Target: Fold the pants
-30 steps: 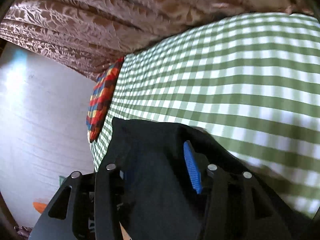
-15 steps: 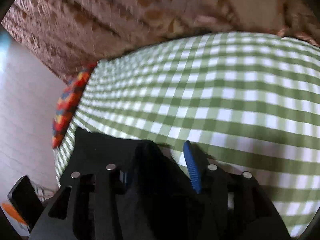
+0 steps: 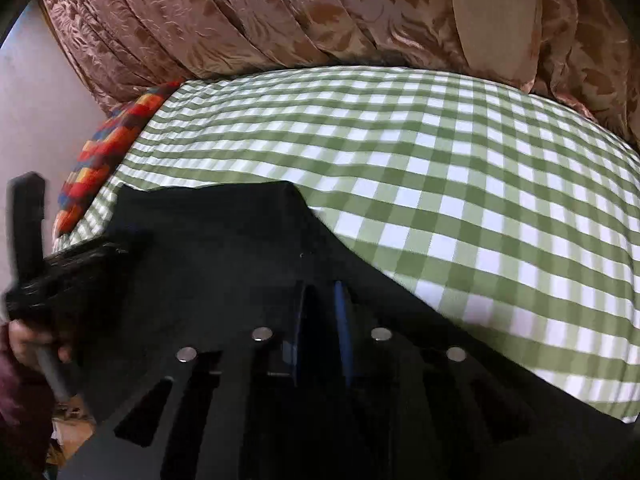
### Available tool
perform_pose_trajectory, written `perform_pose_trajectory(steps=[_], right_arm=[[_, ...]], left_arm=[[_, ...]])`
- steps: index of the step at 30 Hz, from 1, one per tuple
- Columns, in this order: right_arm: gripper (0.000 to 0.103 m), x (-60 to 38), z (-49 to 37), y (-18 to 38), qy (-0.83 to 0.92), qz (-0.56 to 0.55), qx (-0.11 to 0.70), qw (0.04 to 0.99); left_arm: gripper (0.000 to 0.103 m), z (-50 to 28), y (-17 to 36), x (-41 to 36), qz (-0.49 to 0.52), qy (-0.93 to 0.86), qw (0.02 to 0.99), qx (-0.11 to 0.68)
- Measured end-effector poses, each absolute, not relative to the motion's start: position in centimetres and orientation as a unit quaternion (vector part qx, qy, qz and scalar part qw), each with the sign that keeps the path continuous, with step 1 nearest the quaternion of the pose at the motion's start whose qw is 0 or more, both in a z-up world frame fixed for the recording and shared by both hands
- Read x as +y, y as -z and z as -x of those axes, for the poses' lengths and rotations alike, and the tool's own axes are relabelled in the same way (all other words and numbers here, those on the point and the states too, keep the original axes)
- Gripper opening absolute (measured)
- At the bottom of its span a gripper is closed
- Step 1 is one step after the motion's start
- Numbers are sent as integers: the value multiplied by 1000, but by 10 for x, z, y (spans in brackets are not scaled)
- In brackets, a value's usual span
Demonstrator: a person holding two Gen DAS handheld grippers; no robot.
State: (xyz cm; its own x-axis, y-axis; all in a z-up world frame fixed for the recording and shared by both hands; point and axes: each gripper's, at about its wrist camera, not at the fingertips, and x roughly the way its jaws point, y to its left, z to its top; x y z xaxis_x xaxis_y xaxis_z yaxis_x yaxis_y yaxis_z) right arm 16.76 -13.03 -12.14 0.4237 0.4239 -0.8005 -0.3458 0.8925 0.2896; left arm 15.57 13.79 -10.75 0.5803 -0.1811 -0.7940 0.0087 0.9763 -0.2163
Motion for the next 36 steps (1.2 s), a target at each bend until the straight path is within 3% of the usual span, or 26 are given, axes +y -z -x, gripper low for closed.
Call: perform_pose_trajectory(steps=[6,7,10,21,27,28,30,36], right_arm=[[17,-140,-158,117,-225,-63,476,848],[23,-141,-153,113,-224,-63,474,849],[39,-142,-139,99,-222,-65,460,857],[47,-145,-68,69,-267,-101,428,858],[49,-134,-43,76,-279,-99,438,849],[49,-133,-40,78,-280,-100,442,846],[50,-128,-37,86,-280,-92,451,842],[53,-121,-36,115,-245,-66,461,850]], left_arm=[[48,-140,95,140,105,40,889,444],[53,-134,91,142,110,34,891,440],[53,-101,79,164,153,16,899,410],[53,16,86,293,332,-83,866,365],[59,17,104,287,352,-61,854,378],[54,13,106,283,343,-62,857,380],[30,4,112,267,272,-97,867,406],[30,-8,115,242,165,-153,881,416]])
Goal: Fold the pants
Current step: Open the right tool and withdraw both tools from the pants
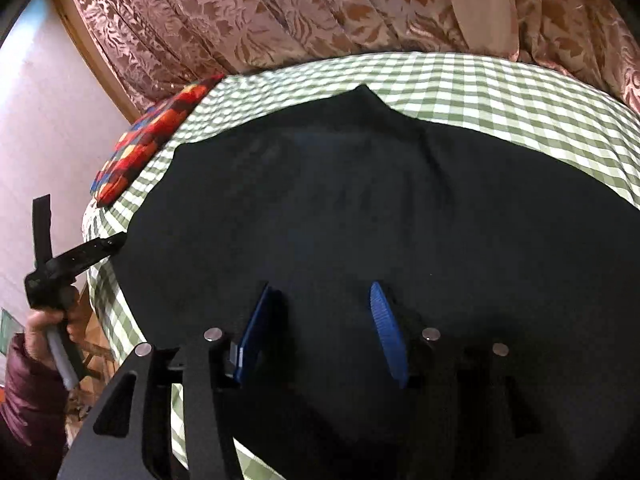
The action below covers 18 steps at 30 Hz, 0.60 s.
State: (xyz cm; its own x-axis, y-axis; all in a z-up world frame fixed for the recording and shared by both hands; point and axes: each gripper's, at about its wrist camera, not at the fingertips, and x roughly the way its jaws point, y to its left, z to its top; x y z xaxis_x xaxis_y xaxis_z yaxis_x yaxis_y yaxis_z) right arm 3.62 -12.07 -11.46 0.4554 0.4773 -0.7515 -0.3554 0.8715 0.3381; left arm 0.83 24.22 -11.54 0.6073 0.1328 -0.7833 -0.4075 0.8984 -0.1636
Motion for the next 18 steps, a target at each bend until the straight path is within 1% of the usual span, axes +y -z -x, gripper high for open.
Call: perform_pose_trajectory(steps=[2,3,4,6,9,11,13,18], right_arm=[[61,-118,-35,114,-247,-56,456,853],[62,-115,-33,115,-250,-50,453,854],[64,-113,-33,115,-251,-46,450,856],[67,-111,-32,117,-252,-43,447,857],[74,-115,-32,119,-262,-61,449,852],[81,-119,-33,119,-275,-76,454,844],[87,-122,-32,118,-289,-86,456,837],[87,-129,-26,113,-288,-100,460,834]], left_arm=[[31,-4,109,243,166,-166,880,413],[32,2,103,240,158,-177,883,405],[37,7,98,236,152,-175,888,398],[40,16,88,221,137,-157,899,385],[40,21,76,194,112,-140,912,369],[40,22,72,177,114,-117,916,367],[40,21,68,155,91,-102,923,361],[40,17,65,114,54,-59,929,361]])
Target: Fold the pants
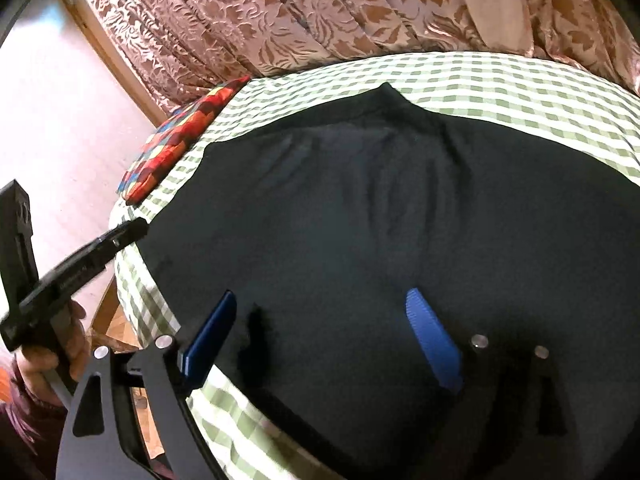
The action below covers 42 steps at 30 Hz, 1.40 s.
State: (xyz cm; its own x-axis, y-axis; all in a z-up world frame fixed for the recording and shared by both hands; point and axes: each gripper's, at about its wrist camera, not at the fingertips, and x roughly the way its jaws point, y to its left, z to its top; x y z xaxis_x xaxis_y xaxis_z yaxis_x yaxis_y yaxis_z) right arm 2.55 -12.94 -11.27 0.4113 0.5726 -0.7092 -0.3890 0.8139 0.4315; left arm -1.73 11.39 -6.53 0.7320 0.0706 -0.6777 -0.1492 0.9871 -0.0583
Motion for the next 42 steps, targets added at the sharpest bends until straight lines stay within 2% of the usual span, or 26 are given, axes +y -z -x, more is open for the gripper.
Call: perform_pose_trajectory(steps=[3,6,7,8,10,19,23,24,26,28,33,37,39,42], right_arm=[[83,-144,-18,101,-267,-110,447,847],[62,-166,-10,89,-241,-109,430,863],[48,-174,-8,87,-229,-104,426,869],[40,-181,-6,84,-216,-100,422,875],[35,-204,-1,82,-184,-100,420,883],[35,-289,15,104,-94,-158,449,874],[37,-308,18,121,-114,-204,459,857],[39,-309,17,122,-118,-209,460,855],[54,-310,16,122,-129,-217,461,851],[62,-305,17,120,-150,-212,456,851],[63,-292,24,118,-138,-171,443,869],[60,-298,24,110,-136,-184,440,868],[60,-308,26,100,-120,-187,428,876],[60,-334,28,91,-77,-199,411,887]], left_arm=[[40,18,65,94,33,-43,931,360],[40,17,66,82,22,-28,931,362],[40,17,67,80,22,-25,931,364],[40,16,68,77,22,-21,930,367],[40,14,70,70,20,-13,928,371],[40,3,75,47,10,12,924,382],[40,-3,82,37,5,17,922,387],[40,-5,84,35,4,19,920,391],[40,-8,88,31,2,22,918,397],[40,-9,91,27,-2,27,916,400],[40,-13,87,16,-1,61,920,387],[40,-25,81,0,0,94,915,391],[46,-32,76,-12,-11,116,914,388],[46,-46,72,-29,-22,141,907,395]])
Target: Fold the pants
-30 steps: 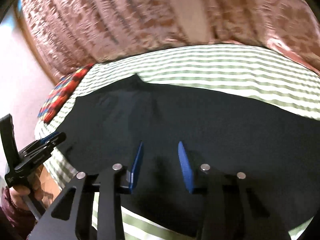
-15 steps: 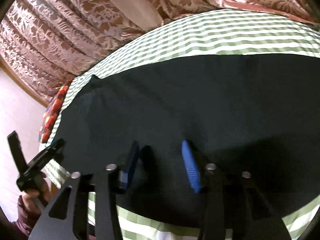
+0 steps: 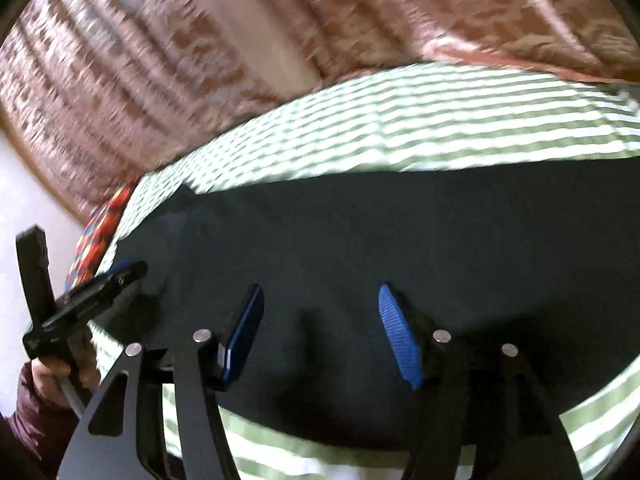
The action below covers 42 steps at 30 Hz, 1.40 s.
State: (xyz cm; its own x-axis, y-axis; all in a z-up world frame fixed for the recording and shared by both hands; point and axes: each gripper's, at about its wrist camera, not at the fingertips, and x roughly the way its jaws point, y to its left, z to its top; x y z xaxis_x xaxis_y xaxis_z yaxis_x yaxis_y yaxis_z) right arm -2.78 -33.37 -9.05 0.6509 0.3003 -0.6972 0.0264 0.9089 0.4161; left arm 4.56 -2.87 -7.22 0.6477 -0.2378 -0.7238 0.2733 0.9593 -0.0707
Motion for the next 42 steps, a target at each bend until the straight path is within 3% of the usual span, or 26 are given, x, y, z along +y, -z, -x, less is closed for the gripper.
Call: perform_pose_trajectory(steps=[9,11,13,18,25,37,40,42], right_arm=[[59,-441,25,102,124,-266,399,869],[48,-462,31,109,145,-284,393,863],[44,-477,33,117,142,-298,387,861],[44,-485,40,111,121,-320,368,864],[51,-533,105,99,151,-421,304,841],[52,-580,161,131,156,-557,253,775],[47,-586,151,137,149,-567,247,772],[34,-588,143,137,155,-556,251,777]], left_arm=[[46,-115,73,-51,-16,135,898,419],[46,-128,78,-50,-17,123,896,427],[43,-146,96,-48,-28,95,885,454],[43,-150,102,-53,-50,84,890,446],[43,-145,93,-35,2,106,893,438],[43,-94,75,-15,53,135,899,413],[43,-79,77,-17,42,161,892,421],[43,-70,80,-19,30,164,890,424]])
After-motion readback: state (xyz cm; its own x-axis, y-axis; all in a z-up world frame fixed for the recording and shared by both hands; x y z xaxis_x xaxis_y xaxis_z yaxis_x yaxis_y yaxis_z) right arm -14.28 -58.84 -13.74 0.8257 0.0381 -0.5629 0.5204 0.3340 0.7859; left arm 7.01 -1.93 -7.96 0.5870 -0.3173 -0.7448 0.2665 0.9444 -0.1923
